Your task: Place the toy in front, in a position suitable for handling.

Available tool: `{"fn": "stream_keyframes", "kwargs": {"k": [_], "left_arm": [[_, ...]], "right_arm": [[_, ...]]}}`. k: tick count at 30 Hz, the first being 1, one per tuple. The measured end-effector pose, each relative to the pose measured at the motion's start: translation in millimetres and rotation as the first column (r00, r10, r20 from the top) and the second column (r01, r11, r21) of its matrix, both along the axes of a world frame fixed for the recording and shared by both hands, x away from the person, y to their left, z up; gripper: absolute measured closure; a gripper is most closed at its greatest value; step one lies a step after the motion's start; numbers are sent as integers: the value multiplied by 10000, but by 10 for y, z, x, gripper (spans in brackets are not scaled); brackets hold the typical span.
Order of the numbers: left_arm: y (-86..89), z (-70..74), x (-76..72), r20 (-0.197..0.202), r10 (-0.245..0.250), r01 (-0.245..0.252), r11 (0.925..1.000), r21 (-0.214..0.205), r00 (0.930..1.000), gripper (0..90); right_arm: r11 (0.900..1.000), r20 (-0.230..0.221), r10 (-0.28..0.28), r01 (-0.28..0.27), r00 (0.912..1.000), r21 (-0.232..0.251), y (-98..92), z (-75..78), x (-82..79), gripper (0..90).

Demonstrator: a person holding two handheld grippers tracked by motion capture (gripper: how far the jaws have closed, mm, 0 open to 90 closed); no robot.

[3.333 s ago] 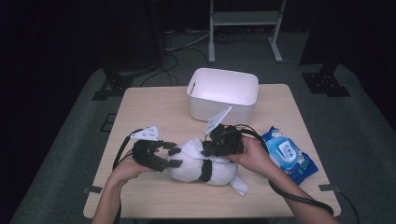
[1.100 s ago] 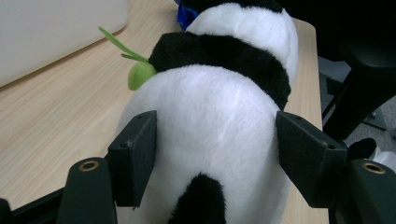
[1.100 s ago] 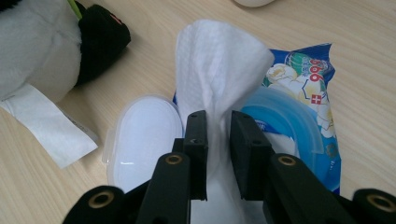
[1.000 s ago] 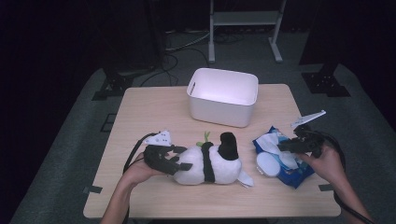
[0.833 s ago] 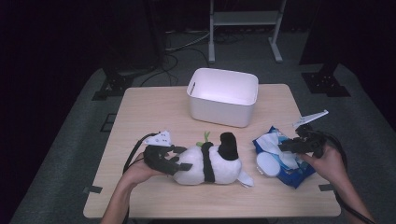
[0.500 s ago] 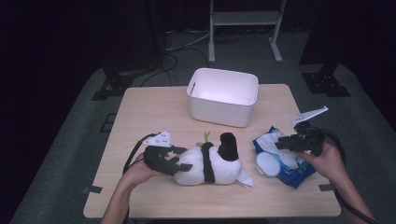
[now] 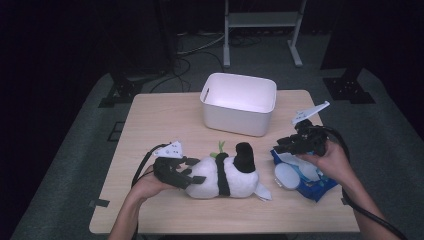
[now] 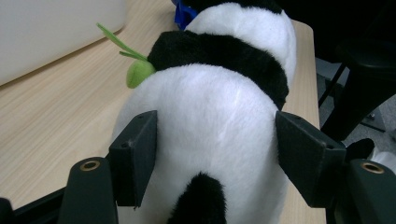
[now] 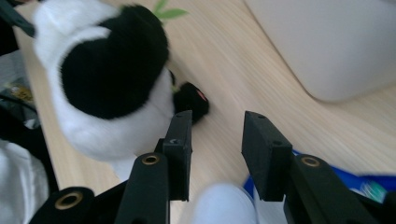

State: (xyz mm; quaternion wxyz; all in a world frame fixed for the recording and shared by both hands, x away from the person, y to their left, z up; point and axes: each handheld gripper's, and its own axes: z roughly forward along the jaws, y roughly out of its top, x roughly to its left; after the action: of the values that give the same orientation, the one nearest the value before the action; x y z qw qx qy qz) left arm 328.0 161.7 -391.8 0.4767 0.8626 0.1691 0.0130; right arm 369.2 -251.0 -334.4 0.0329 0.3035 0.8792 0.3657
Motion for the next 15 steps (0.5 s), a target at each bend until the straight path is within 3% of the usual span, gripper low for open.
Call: {"fn": "stream_keyframes", "kwargs": {"k": [8,15], "left_arm": [[-3,5,-6,66,-20,20,10000,68,10000,317],[-5,4,-10,77,-33,32,10000,58,10000,318]], "right_arm": [[9941,197,1046,-1040,9943,-310,397,138,-15,611],[9892,160,1408,-1400,9899,-435,594,188,34,608]]}}
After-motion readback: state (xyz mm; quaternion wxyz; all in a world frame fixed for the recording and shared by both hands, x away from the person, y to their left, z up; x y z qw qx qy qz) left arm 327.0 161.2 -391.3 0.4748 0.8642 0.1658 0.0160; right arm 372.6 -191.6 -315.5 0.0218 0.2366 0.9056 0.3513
